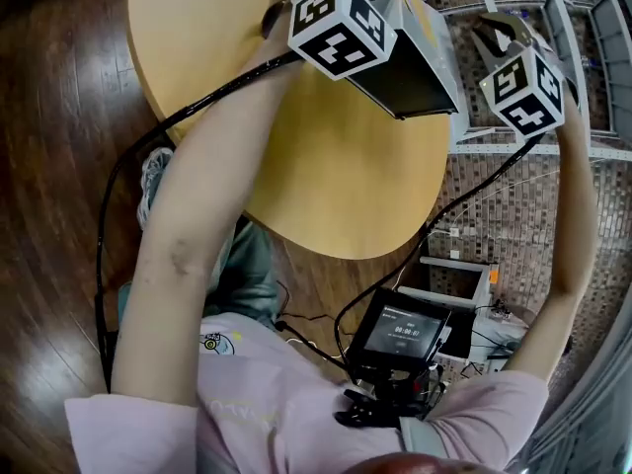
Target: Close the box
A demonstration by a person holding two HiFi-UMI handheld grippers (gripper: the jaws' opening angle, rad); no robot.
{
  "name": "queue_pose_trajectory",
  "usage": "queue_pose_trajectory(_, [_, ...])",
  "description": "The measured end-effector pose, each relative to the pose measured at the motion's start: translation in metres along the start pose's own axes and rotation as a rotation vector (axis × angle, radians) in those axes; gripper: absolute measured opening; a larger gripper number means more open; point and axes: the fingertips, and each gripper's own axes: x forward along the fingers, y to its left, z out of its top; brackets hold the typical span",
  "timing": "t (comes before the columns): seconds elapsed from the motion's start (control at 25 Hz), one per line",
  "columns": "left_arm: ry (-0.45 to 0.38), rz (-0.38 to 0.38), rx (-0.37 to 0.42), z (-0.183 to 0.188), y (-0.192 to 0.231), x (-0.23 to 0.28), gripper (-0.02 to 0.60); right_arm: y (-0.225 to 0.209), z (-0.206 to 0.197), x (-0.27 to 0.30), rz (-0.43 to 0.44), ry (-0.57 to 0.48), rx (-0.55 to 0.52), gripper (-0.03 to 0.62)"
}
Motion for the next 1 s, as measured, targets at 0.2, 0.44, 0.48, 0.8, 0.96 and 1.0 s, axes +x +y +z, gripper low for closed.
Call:
queue_pose_trajectory(0.2, [-0.010,-0.001,0.043,0.016,0.002,0.020,-0.006,-0.040,-0.033,-0.050,-0.467,-0.368,0.668,0.080])
queue_pose_trajectory(0.44, [-0.028,0.012,0.065,0.031,0.019,0.030,-0.006,0.007,-0.062,-0.109,-0.774,-0.773,1.268,0.073])
queue_pose_trajectory(0.48, [-0.025,0.018,0.055,0.030,0.020,0.030,-0.006,0.018,-0.067,-0.110,-0.783,-0.798,1.314,0.067])
queue_pose_trajectory(0.8, [-0.084,-0.002,0.057,0.055,0.010,0.019,-0.006,0.103,-0.155,-0.051,-0.923,-0.798,1.833,0.003])
queue_pose_trajectory(0.96, [-0.088,-0.001,0.055,0.059,0.010,0.015,-0.006,0.123,-0.161,-0.015,-0.833,-0.823,1.978,0.003])
queue_pose_trajectory(1.0, [-0.087,0.002,0.048,0.059,0.009,0.014,-0.006,0.120,-0.159,-0.014,-0.817,-0.830,1.957,0.003])
